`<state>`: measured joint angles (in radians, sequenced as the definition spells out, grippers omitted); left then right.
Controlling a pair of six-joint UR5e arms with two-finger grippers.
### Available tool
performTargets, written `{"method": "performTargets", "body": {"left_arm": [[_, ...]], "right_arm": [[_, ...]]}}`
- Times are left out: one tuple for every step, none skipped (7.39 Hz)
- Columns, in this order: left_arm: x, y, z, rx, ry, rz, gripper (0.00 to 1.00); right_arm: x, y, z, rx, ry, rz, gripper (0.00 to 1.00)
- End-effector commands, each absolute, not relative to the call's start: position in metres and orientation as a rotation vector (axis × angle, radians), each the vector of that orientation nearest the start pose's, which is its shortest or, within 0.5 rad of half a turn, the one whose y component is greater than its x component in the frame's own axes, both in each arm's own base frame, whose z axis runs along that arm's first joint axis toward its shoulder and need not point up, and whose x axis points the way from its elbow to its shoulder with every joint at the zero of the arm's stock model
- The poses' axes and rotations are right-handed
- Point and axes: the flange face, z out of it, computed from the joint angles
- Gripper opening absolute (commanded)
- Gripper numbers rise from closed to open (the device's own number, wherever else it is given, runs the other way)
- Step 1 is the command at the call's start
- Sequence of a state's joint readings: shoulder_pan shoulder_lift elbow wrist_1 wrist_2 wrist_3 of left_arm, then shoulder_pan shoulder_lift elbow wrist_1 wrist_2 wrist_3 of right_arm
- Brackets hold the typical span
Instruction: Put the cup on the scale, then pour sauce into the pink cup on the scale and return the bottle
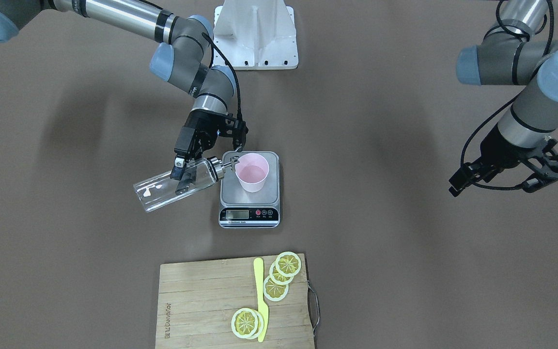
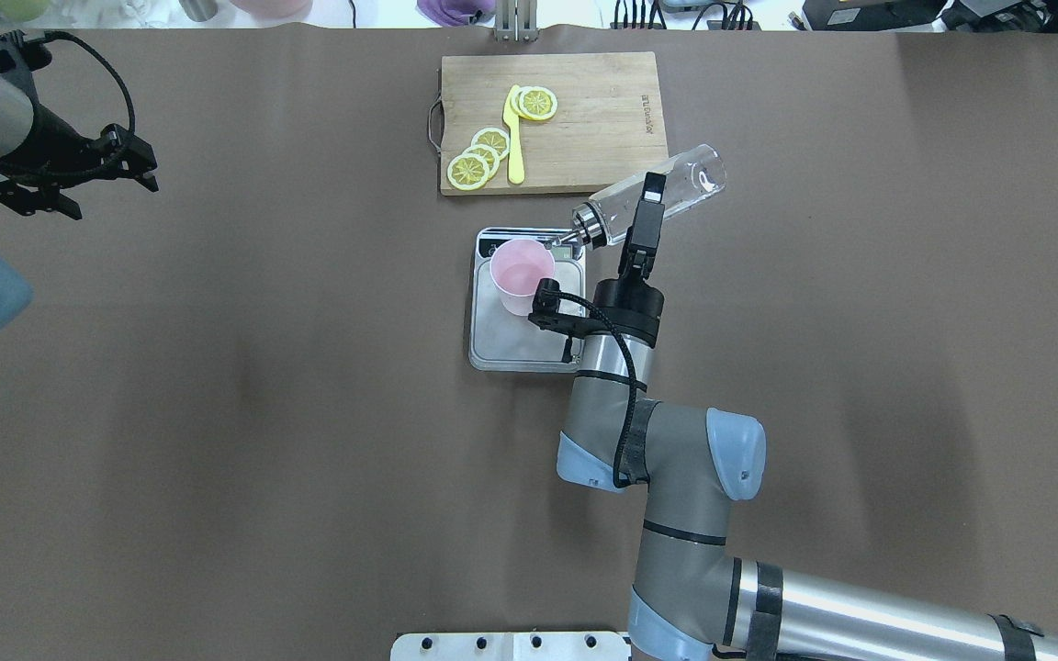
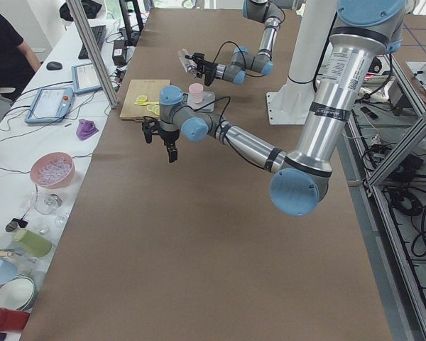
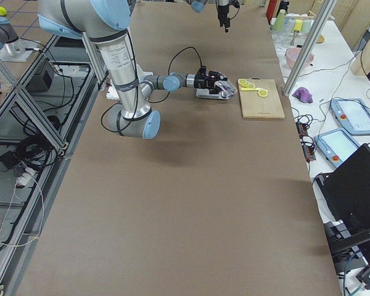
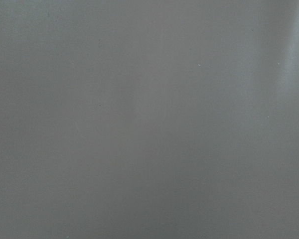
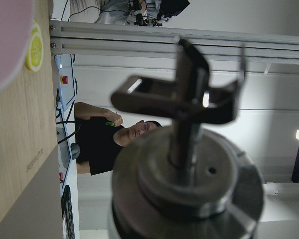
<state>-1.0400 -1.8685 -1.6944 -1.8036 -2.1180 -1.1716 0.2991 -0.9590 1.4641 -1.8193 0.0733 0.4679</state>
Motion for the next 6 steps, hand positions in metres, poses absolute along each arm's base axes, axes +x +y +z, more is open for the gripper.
{"method": "performTargets", "body": {"left_arm": [[0.2405, -0.5702, 0.418, 0.018, 0.831, -0.424, 0.99], [0.2398, -0.5689, 0.4213, 0.016, 0.829, -0.425, 0.99], [0.2389, -0.5672, 0.4228, 0.026, 0.841, -0.42, 0.99], [0.2383, -0.5662, 0.4254, 0.024, 0.839, -0.421, 0.99], [0.2383, -0.5661, 0.4254, 0.023, 0.839, -0.421, 0.99], [0.2383, -0.5661, 0.4254, 0.023, 0.839, -0.421, 0.99]], "right_arm": [[-0.585, -0.4239, 0.2997, 1.293, 0.815, -0.447, 0.0], [-0.5837, -0.4246, 0.2982, 1.294, 0.815, -0.443, 0.0], [-0.5839, -0.4237, 0.2993, 1.304, 0.826, -0.441, 0.0], [-0.5824, -0.4233, 0.2999, 1.317, 0.842, -0.437, 0.0], [-0.5817, -0.4231, 0.2975, 1.33, 0.854, -0.429, 0.0], [-0.581, -0.4229, 0.2964, 1.345, 0.87, -0.423, 0.0]]}}
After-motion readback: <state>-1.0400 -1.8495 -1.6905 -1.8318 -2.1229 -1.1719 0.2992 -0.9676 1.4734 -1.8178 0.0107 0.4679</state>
